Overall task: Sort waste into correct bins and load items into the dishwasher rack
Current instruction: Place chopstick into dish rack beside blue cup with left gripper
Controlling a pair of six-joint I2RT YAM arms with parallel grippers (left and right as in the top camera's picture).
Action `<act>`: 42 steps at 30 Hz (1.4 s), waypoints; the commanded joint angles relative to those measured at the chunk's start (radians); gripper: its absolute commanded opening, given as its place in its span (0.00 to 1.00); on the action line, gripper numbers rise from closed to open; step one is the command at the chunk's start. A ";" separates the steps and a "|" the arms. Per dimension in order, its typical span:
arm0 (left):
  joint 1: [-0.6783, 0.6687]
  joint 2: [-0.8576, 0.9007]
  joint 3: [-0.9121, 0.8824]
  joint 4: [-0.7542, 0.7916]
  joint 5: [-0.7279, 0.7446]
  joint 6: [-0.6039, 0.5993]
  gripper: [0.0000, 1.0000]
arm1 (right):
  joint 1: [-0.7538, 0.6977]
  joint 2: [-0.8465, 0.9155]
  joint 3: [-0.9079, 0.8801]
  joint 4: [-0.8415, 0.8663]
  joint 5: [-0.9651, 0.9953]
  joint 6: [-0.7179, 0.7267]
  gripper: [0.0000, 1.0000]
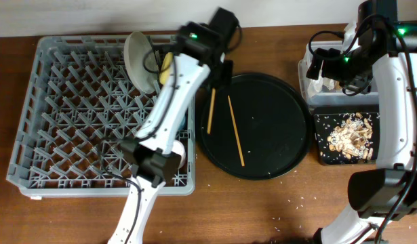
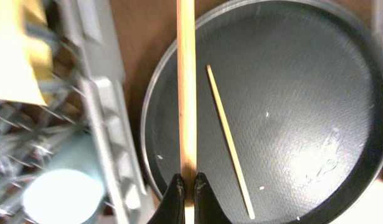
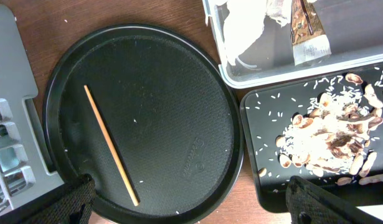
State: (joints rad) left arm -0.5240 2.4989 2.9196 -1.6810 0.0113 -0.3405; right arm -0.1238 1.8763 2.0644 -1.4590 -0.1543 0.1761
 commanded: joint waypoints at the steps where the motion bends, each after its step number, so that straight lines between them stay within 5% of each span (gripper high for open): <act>1: 0.037 -0.104 0.023 -0.007 0.019 0.105 0.01 | 0.005 -0.011 0.015 0.000 0.013 -0.004 0.98; 10: 0.118 -0.503 -0.440 -0.007 -0.206 0.111 0.01 | 0.005 -0.011 0.015 0.000 0.013 -0.004 0.99; 15: 0.215 -0.557 -0.748 0.021 -0.219 0.111 0.01 | 0.005 -0.011 0.015 0.000 0.013 -0.004 0.98; 22: 0.299 -0.556 -1.123 0.329 -0.217 0.179 0.01 | 0.005 -0.011 0.015 0.000 0.013 -0.004 0.98; 24: 0.307 -0.556 -1.160 0.371 -0.217 0.179 0.06 | 0.005 -0.011 0.015 0.000 0.013 -0.004 0.99; 27: 0.307 -0.554 -1.182 0.396 -0.217 0.179 0.51 | 0.005 -0.011 0.015 0.000 0.013 -0.004 0.99; 29: 0.306 -0.552 -1.182 0.400 -0.217 0.179 0.64 | 0.005 -0.011 0.015 0.000 0.013 -0.004 0.99; 33: 0.303 -0.553 -1.165 0.409 -0.157 0.179 0.67 | 0.005 -0.011 0.015 0.000 0.013 -0.004 0.98; 37: 0.278 -0.553 -1.041 0.439 0.064 0.177 0.65 | 0.005 -0.011 0.015 0.000 0.013 -0.004 0.99; 42: 0.142 -0.540 -0.998 0.549 0.075 0.060 0.65 | 0.005 -0.011 0.015 0.000 0.013 -0.004 0.99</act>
State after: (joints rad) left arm -0.2817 1.9526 1.8984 -1.1782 0.0181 -0.1936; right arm -0.1238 1.8763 2.0644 -1.4590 -0.1543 0.1757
